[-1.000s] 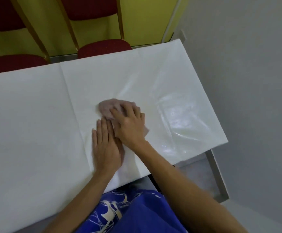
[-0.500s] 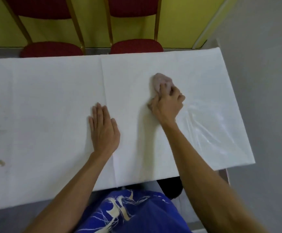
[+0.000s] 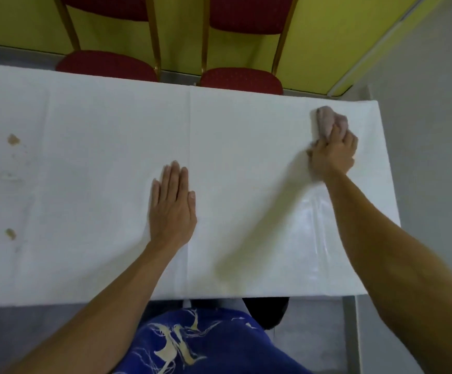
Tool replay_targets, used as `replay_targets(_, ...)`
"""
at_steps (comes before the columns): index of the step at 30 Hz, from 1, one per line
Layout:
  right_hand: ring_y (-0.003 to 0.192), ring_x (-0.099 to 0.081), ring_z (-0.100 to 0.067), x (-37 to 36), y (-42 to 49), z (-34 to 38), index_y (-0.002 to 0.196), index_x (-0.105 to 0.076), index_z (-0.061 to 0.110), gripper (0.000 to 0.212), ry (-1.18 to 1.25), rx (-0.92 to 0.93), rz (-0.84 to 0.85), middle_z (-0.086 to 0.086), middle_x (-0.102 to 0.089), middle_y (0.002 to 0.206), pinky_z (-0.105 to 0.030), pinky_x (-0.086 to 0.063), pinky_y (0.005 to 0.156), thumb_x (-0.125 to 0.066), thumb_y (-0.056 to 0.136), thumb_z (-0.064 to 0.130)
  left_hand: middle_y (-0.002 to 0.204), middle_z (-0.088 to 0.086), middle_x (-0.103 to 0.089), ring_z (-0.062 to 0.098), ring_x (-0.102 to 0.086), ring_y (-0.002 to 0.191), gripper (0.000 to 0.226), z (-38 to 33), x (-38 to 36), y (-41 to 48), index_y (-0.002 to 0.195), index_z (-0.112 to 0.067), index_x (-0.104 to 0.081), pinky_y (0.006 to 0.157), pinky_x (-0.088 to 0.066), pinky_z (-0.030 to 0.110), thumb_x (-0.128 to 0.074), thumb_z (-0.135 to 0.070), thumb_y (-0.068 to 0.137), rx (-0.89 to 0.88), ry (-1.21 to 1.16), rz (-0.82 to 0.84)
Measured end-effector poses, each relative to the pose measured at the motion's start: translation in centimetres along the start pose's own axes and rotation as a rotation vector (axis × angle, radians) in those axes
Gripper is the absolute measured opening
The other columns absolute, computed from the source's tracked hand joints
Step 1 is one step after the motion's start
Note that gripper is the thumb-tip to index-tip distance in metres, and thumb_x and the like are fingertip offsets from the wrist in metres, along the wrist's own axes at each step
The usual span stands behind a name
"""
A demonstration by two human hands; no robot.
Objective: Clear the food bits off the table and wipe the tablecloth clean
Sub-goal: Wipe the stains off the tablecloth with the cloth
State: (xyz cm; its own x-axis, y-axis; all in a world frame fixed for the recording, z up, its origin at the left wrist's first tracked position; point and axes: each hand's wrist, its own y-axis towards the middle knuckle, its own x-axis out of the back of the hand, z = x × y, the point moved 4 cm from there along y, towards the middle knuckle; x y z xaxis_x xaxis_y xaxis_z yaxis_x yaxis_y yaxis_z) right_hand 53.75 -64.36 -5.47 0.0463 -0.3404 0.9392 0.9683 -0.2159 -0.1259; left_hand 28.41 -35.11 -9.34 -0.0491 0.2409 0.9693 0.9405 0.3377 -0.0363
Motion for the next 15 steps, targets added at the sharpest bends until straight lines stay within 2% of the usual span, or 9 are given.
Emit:
replay_targets(2,0.153,-0.008,-0.034,-1.2,-1.9,3.3,0.157,-0.021,0.025,0.063,0.053,-0.105,-0.006,-0.004,-0.017,0.166,-0.058,-0.027,0.117,-0.042,0.098,0.022,0.168,0.01,-0.007,0.024,-0.004,0.156,0.058,-0.1,0.1,-0.1,0.159,-0.008,-0.015,0.126,-0.01,0.047,-0.015,-0.033,0.106,0.007,0.014,-0.009)
replay_targets(4,0.154,-0.009,-0.031,-3.3,-5.7,7.6,0.157,-0.026,0.025,0.061,0.089,0.009,-0.011,-0.003,-0.019,0.167,-0.055,-0.027,0.117,-0.043,0.099,0.02,0.168,0.01,-0.009,0.024,-0.006,0.156,0.058,-0.2,0.2,-0.1,0.159,-0.008,-0.017,0.125,-0.012,0.047,-0.016,-0.032,0.106,0.013,0.024,-0.015)
replay_targets(8,0.154,-0.017,-0.03,-7.7,-17.0,13.9,0.153,-0.04,0.024,0.052,0.111,0.543,0.106,-0.006,-0.032,0.163,-0.052,-0.027,0.118,-0.047,0.101,0.025,0.166,0.012,-0.016,0.026,-0.012,0.155,0.059,-0.4,0.4,-0.2,0.158,-0.007,-0.022,0.125,-0.014,0.048,-0.017,-0.033,0.105,0.013,0.044,-0.014)
replay_targets(11,0.152,-0.024,-0.028,-8.0,-19.9,13.2,0.151,-0.043,0.026,0.056,0.002,0.92,0.158,-0.003,-0.038,0.16,-0.048,-0.031,0.111,-0.054,0.095,0.022,0.163,0.016,-0.025,0.028,-0.02,0.153,0.057,-0.3,0.6,-0.2,0.155,-0.004,-0.027,0.123,-0.018,0.049,-0.02,-0.031,0.106,-0.007,0.056,-0.027)
replay_targets(13,0.152,-0.025,-0.024,-6.7,-16.9,10.0,0.151,-0.042,0.029,0.061,-0.067,0.914,0.123,0.001,-0.035,0.162,-0.05,-0.032,0.112,-0.056,0.093,0.02,0.165,0.014,-0.021,0.027,-0.018,0.154,0.056,-0.2,0.6,-0.1,0.156,-0.005,-0.026,0.124,-0.017,0.048,-0.023,-0.03,0.106,-0.004,0.054,-0.028)
replay_targets(15,0.151,-0.029,-0.025,-4.7,-12.6,4.9,0.151,-0.042,0.028,0.059,-0.093,0.68,0.036,-0.001,-0.036,0.162,-0.051,-0.036,0.11,-0.052,0.093,0.023,0.166,0.012,-0.016,0.026,-0.013,0.155,0.057,-0.2,0.6,-0.1,0.157,-0.006,-0.023,0.124,-0.015,0.047,-0.023,-0.03,0.106,-0.002,0.046,-0.02)
